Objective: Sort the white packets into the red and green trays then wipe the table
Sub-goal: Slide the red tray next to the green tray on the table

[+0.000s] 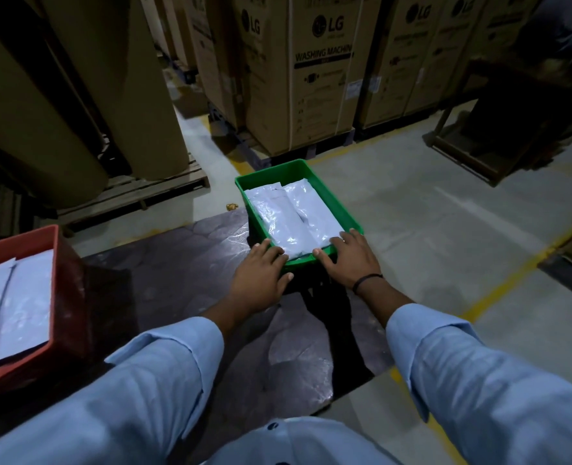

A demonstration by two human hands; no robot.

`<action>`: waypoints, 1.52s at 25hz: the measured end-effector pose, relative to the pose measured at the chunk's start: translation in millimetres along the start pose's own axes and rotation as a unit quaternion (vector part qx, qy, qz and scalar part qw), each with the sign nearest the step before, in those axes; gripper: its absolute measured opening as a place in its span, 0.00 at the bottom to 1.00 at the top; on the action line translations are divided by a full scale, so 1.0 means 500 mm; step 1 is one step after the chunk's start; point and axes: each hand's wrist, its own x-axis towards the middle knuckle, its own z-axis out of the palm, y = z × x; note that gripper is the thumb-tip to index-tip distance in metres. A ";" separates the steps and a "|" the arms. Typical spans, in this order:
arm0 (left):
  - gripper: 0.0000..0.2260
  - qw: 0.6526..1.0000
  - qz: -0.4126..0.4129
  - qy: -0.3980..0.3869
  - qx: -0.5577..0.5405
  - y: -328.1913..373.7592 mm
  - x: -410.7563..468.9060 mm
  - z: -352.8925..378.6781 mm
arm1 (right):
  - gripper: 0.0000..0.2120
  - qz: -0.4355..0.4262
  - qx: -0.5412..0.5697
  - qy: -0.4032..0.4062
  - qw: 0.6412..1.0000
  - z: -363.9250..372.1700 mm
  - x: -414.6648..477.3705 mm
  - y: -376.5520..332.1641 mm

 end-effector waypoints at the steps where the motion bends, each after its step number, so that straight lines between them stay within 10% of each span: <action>1: 0.25 1.000 -0.008 0.001 0.004 -0.014 -0.016 -0.002 | 0.36 -0.013 -0.002 0.002 1.000 0.003 -0.003 -0.020; 13: 0.29 0.980 -0.176 0.026 0.087 -0.212 -0.311 -0.038 | 0.19 -0.236 0.003 0.018 0.972 0.073 -0.047 -0.322; 38: 0.30 0.948 -0.282 0.015 0.145 -0.369 -0.577 -0.081 | 0.30 -0.376 0.025 -0.063 0.924 0.168 -0.127 -0.658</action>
